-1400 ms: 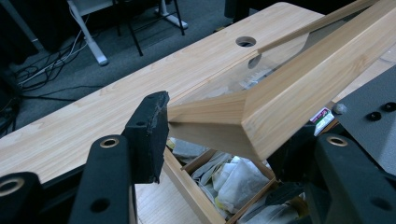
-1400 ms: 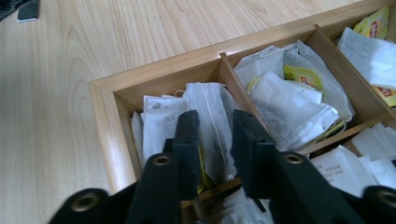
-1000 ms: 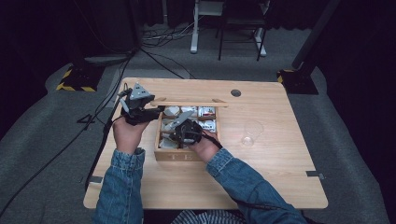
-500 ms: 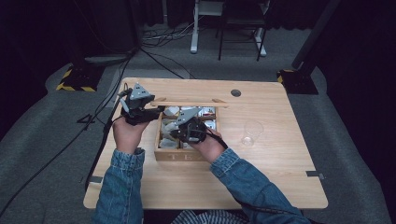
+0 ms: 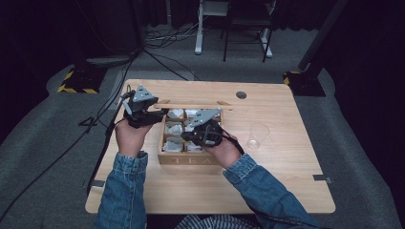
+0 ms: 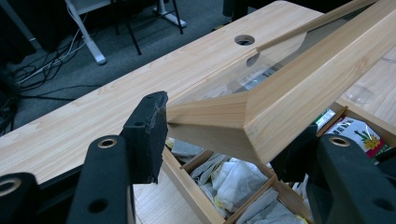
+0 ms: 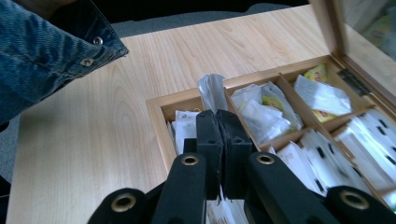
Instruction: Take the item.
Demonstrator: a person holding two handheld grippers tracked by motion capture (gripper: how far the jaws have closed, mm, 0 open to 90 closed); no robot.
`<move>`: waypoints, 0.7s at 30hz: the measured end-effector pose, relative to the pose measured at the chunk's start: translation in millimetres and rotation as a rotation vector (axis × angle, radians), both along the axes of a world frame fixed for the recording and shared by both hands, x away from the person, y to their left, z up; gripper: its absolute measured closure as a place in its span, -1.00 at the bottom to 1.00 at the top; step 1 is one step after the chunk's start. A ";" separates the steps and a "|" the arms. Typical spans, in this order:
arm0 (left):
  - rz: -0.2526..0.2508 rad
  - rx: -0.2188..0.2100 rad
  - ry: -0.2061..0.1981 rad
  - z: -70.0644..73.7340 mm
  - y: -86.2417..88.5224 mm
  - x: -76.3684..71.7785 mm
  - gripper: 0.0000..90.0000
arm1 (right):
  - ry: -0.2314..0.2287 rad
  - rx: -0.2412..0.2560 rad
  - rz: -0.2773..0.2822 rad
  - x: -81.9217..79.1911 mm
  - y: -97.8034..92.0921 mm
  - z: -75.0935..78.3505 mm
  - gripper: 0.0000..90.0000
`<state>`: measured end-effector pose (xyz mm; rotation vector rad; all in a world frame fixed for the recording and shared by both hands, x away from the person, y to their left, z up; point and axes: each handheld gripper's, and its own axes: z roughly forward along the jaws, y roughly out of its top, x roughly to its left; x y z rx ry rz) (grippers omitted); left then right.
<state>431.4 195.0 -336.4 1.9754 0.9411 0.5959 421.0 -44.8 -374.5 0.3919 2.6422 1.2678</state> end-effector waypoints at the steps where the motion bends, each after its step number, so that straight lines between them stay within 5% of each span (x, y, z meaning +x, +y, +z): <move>1: 0.000 0.000 0.000 0.0 0.0 0.0 0.00 | -0.002 0.006 -0.004 -0.9 -3.4 1.5 0.96; 21: 0.000 0.000 0.004 -0.1 0.0 -0.1 0.00 | -0.025 0.061 -0.102 -8.9 -69.3 26.3 0.96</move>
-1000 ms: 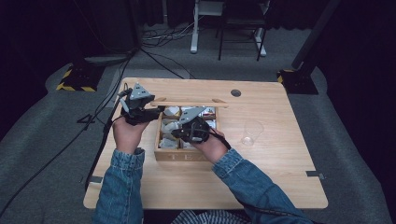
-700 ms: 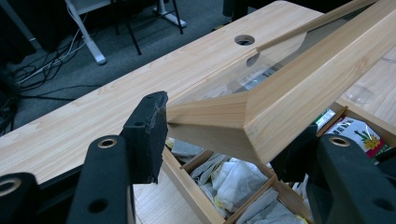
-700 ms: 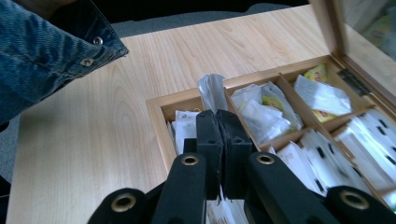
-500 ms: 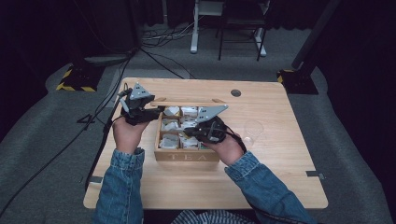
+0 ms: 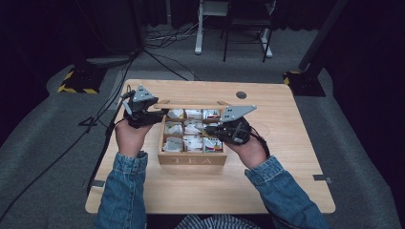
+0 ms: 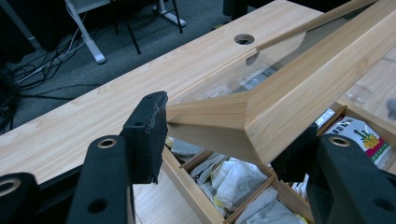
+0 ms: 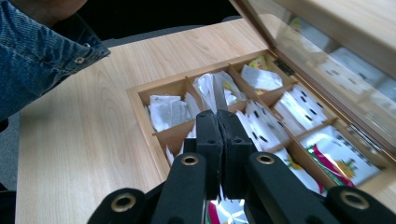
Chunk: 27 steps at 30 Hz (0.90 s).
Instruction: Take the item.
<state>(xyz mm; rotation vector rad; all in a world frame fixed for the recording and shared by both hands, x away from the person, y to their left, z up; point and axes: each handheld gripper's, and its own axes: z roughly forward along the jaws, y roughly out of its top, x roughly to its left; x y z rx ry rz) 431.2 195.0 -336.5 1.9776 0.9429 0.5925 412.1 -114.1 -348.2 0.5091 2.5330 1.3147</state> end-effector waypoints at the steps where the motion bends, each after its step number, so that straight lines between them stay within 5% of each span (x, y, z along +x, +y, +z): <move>1: 0.000 0.000 0.000 0.0 0.0 0.0 0.00 | 0.000 0.001 -0.005 0.1 -2.8 0.6 0.96; 11: -0.001 0.002 0.002 0.0 0.0 -0.2 0.00 | -0.007 -0.008 -0.052 0.8 -26.7 3.0 0.96; 27: -0.001 0.007 0.005 -0.6 -0.6 0.2 -0.01 | -0.003 0.007 -0.201 6.7 -87.1 1.8 0.96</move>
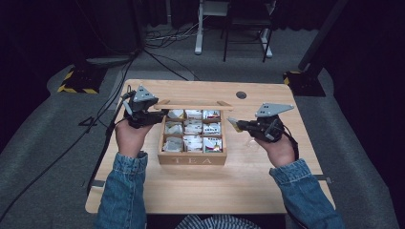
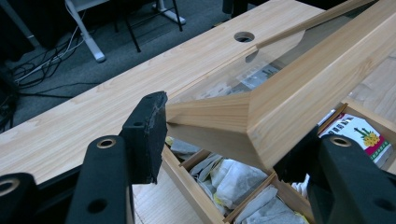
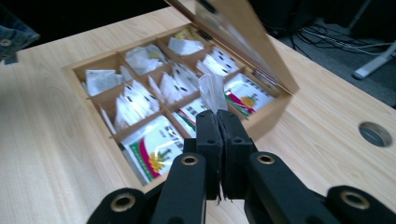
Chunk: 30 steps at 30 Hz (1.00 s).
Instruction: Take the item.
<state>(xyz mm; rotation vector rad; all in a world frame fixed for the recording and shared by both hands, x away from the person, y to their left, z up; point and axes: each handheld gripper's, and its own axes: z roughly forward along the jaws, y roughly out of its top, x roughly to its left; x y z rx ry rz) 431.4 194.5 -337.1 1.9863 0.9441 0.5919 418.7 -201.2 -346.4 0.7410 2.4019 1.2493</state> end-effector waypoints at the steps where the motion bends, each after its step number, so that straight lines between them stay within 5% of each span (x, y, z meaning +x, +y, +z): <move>1: 0.000 0.000 0.000 0.0 0.0 0.0 -0.01 | 0.000 0.000 0.000 0.0 0.0 0.0 0.96; 12: -0.001 0.000 0.003 -0.1 0.0 -0.1 -0.01 | 0.013 0.016 -0.110 7.5 -37.8 -4.0 0.96; 30: 0.001 0.002 0.006 -0.4 -0.6 0.0 -0.01 | 0.055 0.023 -0.224 16.2 -74.0 -22.4 0.96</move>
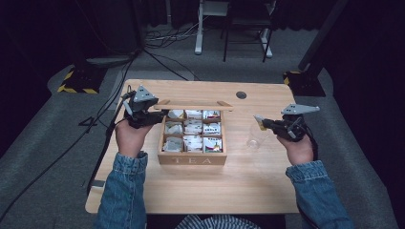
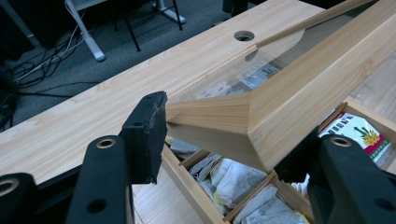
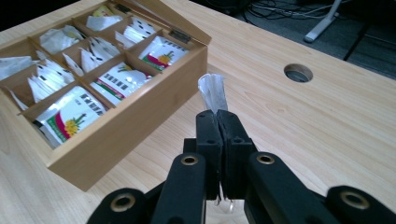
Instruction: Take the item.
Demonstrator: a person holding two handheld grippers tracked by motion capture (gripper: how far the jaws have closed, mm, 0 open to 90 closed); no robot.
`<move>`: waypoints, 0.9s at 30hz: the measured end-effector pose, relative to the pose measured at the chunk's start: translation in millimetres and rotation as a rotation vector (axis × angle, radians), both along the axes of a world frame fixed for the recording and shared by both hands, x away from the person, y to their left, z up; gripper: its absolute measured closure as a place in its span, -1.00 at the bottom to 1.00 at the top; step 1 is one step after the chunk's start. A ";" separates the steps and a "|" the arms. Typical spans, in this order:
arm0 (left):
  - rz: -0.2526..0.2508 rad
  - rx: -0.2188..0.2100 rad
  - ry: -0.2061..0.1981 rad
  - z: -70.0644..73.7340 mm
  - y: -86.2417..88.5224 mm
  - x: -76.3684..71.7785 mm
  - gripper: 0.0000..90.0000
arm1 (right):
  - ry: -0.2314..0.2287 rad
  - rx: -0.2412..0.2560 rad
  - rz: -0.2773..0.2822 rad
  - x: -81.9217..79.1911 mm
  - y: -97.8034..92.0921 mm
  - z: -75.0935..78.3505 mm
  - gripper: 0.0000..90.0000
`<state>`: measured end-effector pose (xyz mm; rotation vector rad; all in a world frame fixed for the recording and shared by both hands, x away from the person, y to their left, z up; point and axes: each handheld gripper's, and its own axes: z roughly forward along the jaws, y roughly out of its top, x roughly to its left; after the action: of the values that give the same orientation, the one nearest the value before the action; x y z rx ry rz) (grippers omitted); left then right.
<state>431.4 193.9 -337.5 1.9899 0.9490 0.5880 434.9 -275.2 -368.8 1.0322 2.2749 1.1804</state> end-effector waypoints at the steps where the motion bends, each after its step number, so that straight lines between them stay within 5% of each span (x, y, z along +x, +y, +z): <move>1: 0.001 0.000 0.000 -0.2 -0.2 0.1 -0.02 | 0.004 -0.001 -0.004 0.6 -2.1 -1.4 0.96; 12: 0.001 0.001 0.001 -0.3 -0.3 0.2 -0.02 | 0.034 0.037 -0.068 6.3 -24.0 -19.4 0.96; 27: -0.001 0.006 0.002 -0.5 -0.4 0.5 -0.03 | 0.034 0.089 -0.047 3.5 -22.2 -24.0 0.96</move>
<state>431.9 193.4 -338.0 1.9961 0.9487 0.5889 438.4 -297.4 -392.8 1.1402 2.2289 1.2639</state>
